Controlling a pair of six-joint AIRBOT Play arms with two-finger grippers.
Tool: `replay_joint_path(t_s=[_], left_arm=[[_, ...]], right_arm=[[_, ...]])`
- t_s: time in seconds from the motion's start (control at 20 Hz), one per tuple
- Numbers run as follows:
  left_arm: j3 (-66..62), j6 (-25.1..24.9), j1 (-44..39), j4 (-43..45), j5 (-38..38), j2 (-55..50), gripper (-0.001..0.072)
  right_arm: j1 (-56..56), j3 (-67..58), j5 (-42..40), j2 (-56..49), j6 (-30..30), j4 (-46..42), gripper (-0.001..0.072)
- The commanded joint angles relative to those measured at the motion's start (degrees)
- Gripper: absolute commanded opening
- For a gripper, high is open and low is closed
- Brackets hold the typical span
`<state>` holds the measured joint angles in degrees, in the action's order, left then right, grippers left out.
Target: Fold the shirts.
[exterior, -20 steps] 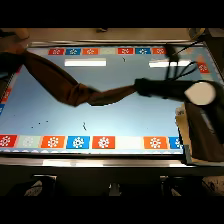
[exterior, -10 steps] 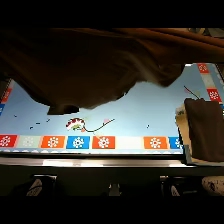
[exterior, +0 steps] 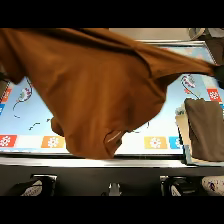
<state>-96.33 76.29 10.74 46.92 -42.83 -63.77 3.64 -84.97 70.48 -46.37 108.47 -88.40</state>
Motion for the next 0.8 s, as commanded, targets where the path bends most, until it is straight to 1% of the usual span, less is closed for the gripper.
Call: replay_joint_path(t_s=[0.0,0.1,0.15,0.2,0.25,0.3,0.4,0.45,0.55,0.6,0.65,0.7,0.75], left_arm=[[0.90,-4.33,-6.67,-0.35,-4.35,-14.36,0.0026],[0.90,-3.85,-9.75,-0.37,-10.32,-22.99,0.0029],[0.90,-1.20,-11.15,-0.37,-14.29,-27.26,0.0091],[0.90,2.38,-12.20,-0.37,-17.92,-30.80,0.0244],[0.85,5.03,-12.81,-0.37,-22.38,-33.77,0.0436],[0.85,5.22,-12.66,-0.35,-26.43,-35.69,0.0528],[0.85,5.20,-9.86,0.74,-33.18,-36.39,0.0526],[0.87,5.18,-7.82,3.34,-37.03,-35.80,0.0526],[3.08,5.16,-3.80,12.02,-44.76,-33.24,0.0526],[7.13,4.57,-2.03,15.89,-45.88,-30.56,0.0526],[12.55,4.15,-0.50,17.77,-45.13,-27.36,0.0547],[19.56,3.43,0.83,17.40,-43.36,-23.85,0.0681],[26.43,3.21,1.42,16.57,-40.76,-20.72,0.0720]], right_arm=[[-0.02,-0.07,0.94,-10.62,-0.26,0.55,0.0017],[0.09,-0.07,1.05,-15.39,-0.26,1.25,0.0018],[0.09,-0.07,1.22,-17.33,-0.28,2.38,0.0019],[0.09,-0.07,1.44,-18.80,-0.33,3.61,0.0019],[0.09,-0.07,1.66,-19.71,-0.96,4.50,0.0019],[0.09,-0.07,1.92,-20.26,-1.79,5.03,0.0019],[0.09,-0.07,2.89,-20.41,-3.34,4.90,0.0018],[0.09,-0.07,3.91,-20.41,-4.04,4.76,0.0018],[0.09,-0.07,6.51,-20.41,-5.27,4.76,0.0019],[0.09,-0.04,7.48,-20.41,-5.97,4.79,0.0019],[0.09,-0.04,8.07,-20.41,-6.49,4.79,0.0019],[0.09,-0.04,8.39,-20.41,-6.56,4.79,0.0019],[0.09,-0.02,8.37,-20.41,-6.54,4.83,0.0019]])
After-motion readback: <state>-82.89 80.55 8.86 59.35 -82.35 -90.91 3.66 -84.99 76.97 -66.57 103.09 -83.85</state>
